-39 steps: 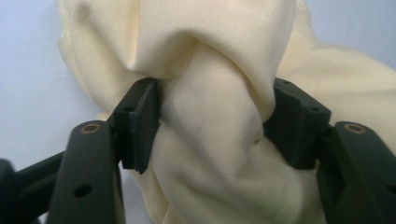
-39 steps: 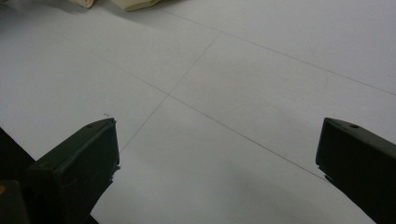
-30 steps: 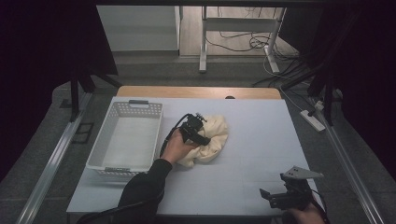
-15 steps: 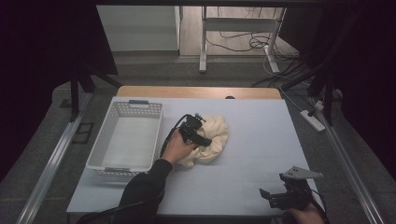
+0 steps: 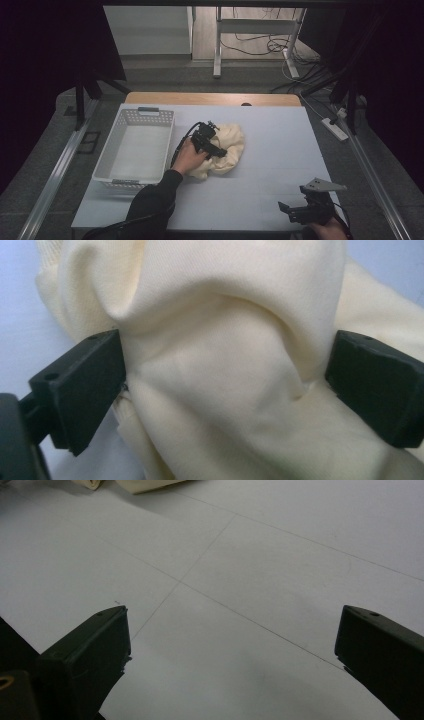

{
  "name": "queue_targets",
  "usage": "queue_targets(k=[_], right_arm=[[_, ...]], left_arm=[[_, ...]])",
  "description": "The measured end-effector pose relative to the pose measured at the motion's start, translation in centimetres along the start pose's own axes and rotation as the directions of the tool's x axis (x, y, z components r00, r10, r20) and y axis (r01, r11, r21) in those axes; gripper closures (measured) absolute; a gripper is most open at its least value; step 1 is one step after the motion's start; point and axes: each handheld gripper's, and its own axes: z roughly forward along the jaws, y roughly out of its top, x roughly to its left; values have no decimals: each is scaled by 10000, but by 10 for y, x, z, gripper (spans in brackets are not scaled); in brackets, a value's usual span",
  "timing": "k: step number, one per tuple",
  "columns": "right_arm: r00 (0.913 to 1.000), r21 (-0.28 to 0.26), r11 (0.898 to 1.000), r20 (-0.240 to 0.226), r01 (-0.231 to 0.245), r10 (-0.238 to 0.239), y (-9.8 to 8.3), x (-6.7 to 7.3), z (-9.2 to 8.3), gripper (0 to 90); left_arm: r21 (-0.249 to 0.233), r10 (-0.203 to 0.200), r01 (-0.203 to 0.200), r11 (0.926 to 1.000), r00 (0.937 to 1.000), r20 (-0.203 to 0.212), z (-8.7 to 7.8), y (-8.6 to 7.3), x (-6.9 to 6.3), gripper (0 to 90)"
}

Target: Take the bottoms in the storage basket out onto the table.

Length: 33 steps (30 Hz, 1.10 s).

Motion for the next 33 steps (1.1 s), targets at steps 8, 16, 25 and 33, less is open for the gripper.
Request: queue_targets(k=[8, 16, 25, 33], right_arm=[[10000, -13, 10000, -9, 22, -22, 0, 0, 0, 5], [10000, 18, 10000, 55, 30, -30, 0, 0, 0, 4], [10000, 51, 10000, 70, 27, -27, 0, 1, 0, 5], [10000, 67, 10000, 79, 29, -29, 0, 1, 1, 4]], left_arm=[[-40, 63, -61, 10000, 9996, 274, -2, 1, 2, 9], [-100, 128, -123, 9999, 9987, 503, -6, 1, 2, 0], [-301, 450, -437, 9986, 9980, 439, -11, 0, -1, 0], [-355, 773, -761, 9965, 9964, 336, -17, 1, -6, 0]])
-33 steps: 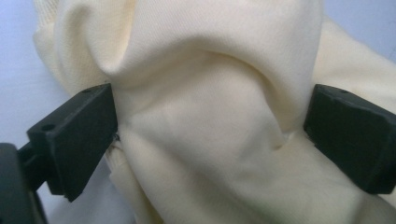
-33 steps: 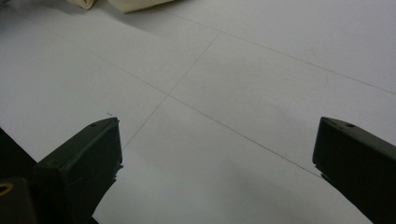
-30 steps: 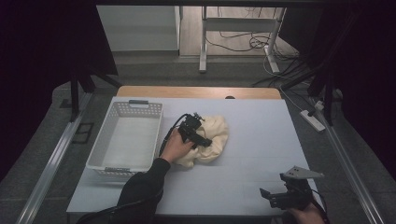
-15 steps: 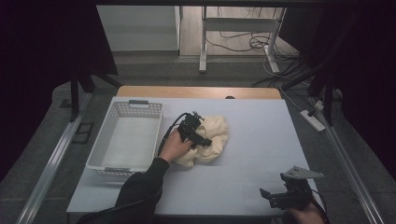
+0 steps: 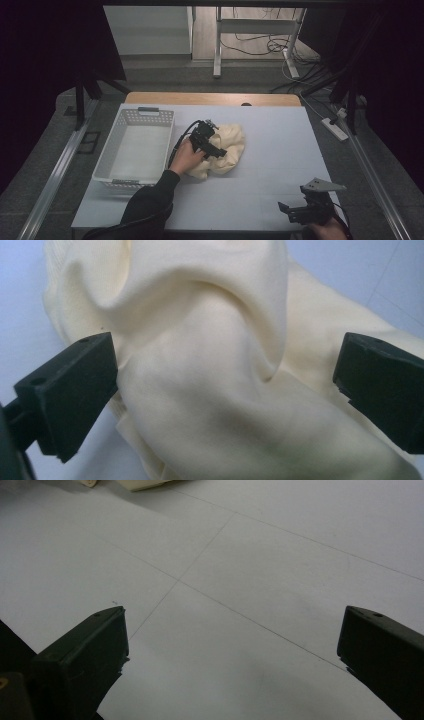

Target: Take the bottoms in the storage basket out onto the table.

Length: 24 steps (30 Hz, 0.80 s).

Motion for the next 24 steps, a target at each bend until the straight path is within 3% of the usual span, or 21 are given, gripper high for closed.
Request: queue_targets(k=[6, 19, 24], right_arm=[[10000, 7, 10000, 24, -12, 12, 0, 0, 0, 4], [10000, 40, 10000, 31, 17, -17, 0, 0, 0, 5], [10000, 44, 10000, 36, 16, -16, 0, 0, 1, 5]], left_arm=[[51, 104, -104, 9999, 9999, -125, -4, 2, -6, 0], [-37, 88, -88, 10000, 9999, 92, -20, 4, -15, 0], [-56, 220, -220, 9997, 9998, -2, -25, 2, -18, 0]])
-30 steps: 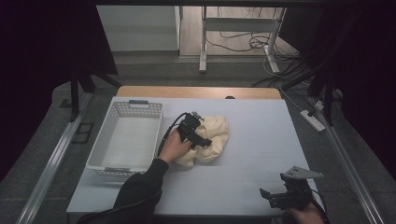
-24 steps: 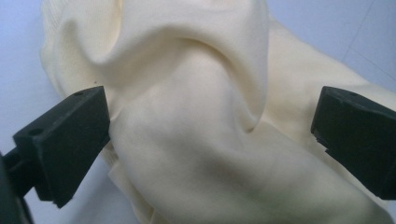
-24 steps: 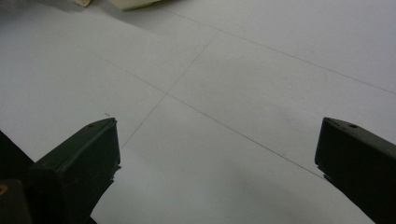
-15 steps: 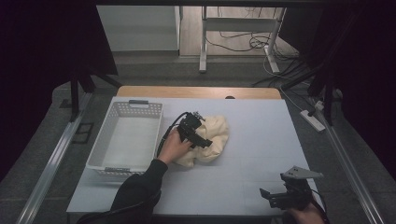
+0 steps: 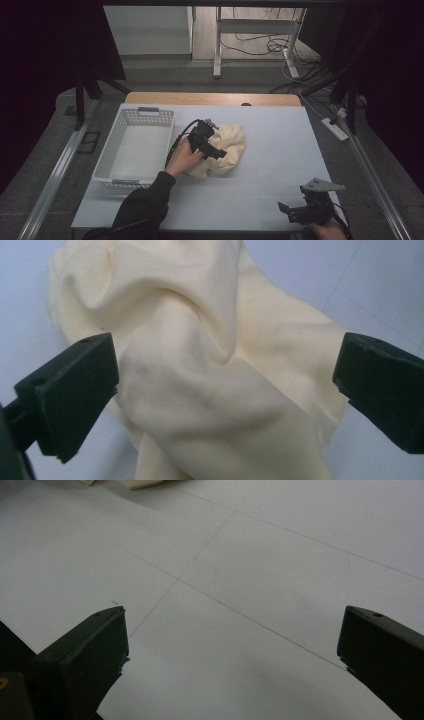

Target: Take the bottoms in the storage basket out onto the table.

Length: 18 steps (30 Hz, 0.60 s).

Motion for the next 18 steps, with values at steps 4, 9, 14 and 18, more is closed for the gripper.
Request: queue_targets(k=[4, 9, 14, 18], right_arm=[[10000, 30, 10000, 2, 11, -11, 0, 0, 0, 5], [10000, 40, 10000, -2, 5, -5, 0, 0, 0, 5], [10000, 53, 10000, 2, 11, -11, 0, 0, 0, 5], [10000, 57, 10000, 6, 1, -1, 0, 0, 0, 5]], left_arm=[[-1, 163, -163, 9999, 9999, -34, -3, -1, -4, 0], [-190, 183, -182, 9997, 9998, 67, -9, -6, -5, 0], [-366, 126, -119, 9993, 9997, 190, -14, -11, -5, 0], [-599, 74, -53, 9982, 9994, 353, -18, -15, -7, 0]])
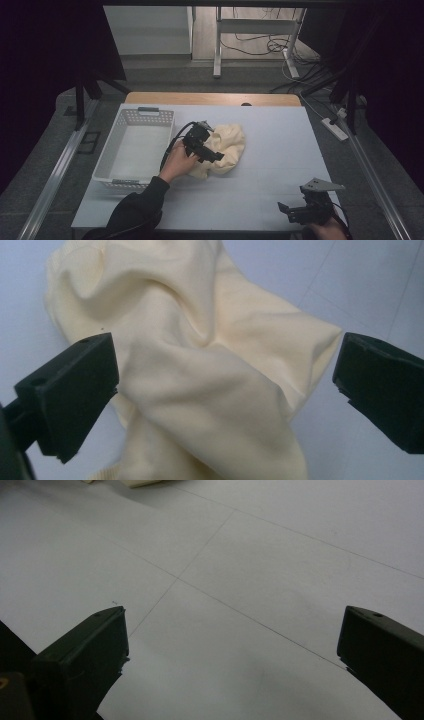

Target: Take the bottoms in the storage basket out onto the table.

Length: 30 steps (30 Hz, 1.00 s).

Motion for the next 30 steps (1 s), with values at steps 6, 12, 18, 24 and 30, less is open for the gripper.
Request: queue_targets(k=[6, 12, 18, 24, 30], right_arm=[[10000, 21, 10000, 2, 15, -15, 0, 0, 0, 5], [10000, 30, 10000, 4, 8, -8, 0, 0, 0, 5], [10000, 14, 10000, 0, -4, 4, 0, 0, 0, 5], [10000, -8, 10000, -5, 3, -3, 0, 0, 0, 5], [10000, -18, 10000, -12, 43, -43, 0, 0, 0, 5]], left_arm=[[-198, 135, -134, 9997, 9999, 66, -6, -3, -4, 0], [-371, 197, -195, 9991, 9998, 36, -13, -6, -7, 0], [-490, 317, -312, 9983, 9995, 77, -18, -11, -9, 0], [-607, 316, -314, 9977, 9995, 23, -25, -15, -11, 0], [-651, 147, -145, 9978, 9999, 19, -29, -20, -10, 0]])
